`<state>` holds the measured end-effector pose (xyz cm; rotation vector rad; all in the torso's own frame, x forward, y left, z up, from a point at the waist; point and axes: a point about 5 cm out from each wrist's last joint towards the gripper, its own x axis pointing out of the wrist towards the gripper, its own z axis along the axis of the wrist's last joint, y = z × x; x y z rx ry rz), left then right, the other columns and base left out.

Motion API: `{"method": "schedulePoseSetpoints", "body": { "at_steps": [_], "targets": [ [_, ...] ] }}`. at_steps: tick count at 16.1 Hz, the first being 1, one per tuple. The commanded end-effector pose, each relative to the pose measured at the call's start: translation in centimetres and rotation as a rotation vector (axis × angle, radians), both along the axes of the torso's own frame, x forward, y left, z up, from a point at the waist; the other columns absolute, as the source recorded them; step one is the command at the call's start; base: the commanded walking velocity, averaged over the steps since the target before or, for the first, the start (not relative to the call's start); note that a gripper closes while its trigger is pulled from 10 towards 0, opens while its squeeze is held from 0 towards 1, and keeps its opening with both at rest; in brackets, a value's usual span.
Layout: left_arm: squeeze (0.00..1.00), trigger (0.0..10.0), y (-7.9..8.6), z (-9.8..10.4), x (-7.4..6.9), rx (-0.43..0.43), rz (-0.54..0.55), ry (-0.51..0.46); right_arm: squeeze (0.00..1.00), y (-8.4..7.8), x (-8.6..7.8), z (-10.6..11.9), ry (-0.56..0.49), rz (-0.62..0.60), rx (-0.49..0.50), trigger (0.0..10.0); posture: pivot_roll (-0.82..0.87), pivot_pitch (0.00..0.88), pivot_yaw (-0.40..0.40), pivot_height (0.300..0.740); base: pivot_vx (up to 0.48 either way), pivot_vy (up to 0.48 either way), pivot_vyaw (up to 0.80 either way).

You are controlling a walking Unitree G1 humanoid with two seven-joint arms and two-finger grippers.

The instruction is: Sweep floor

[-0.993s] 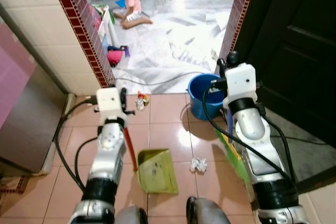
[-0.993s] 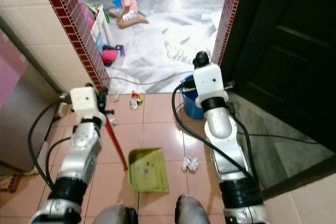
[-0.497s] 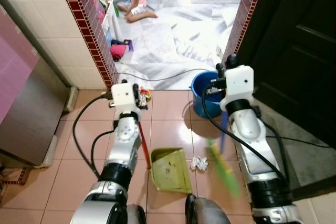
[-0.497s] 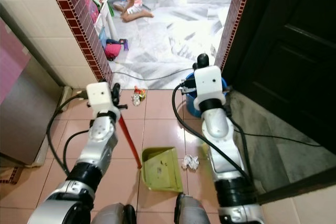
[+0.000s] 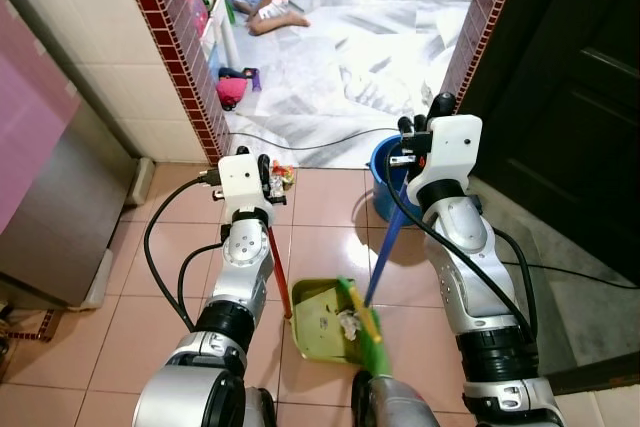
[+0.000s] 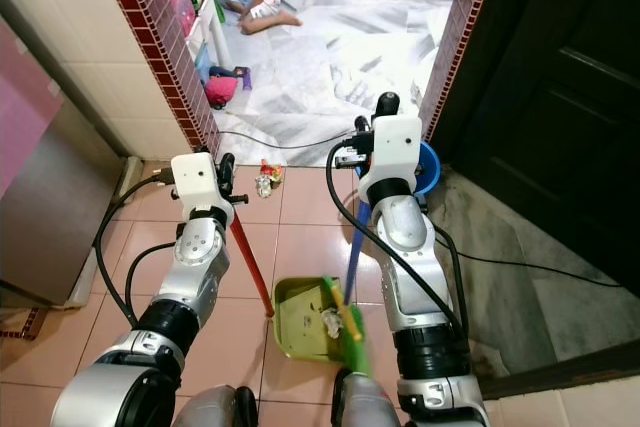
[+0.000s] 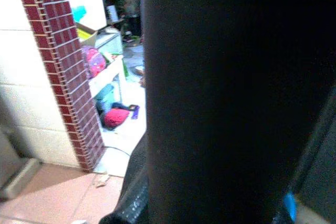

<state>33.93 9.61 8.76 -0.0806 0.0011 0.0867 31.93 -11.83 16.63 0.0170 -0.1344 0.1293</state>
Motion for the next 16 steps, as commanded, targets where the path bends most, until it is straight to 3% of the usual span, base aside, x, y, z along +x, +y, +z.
{"method": "schedulePoseSetpoints", "body": {
  "at_steps": [1,6,10,16],
  "targets": [
    [0.00,10.0,0.1,0.4,0.3,-0.005,0.005,-0.019,0.00,0.3,0.3,1.9,-0.049,0.017,0.073,10.0,-0.13,0.101,0.054,0.740,0.000,0.000,0.00],
    [0.00,10.0,0.0,0.1,0.4,-0.037,0.003,-0.005,0.00,-0.4,0.8,3.5,-0.066,0.016,0.129,10.0,-0.14,0.099,0.059,0.740,0.000,0.000,0.00],
    [0.00,10.0,-0.6,0.3,0.5,-0.117,-0.092,-0.013,0.00,-1.3,0.6,5.0,-0.216,0.019,-0.150,10.0,-0.14,0.093,0.060,0.740,0.000,0.000,0.00],
    [0.00,10.0,0.5,1.2,1.0,-0.171,-0.121,-0.045,0.00,-4.4,0.2,4.3,-0.248,-0.089,-0.297,10.0,-0.14,0.077,0.073,0.740,0.000,0.000,0.00]
  ]
}}
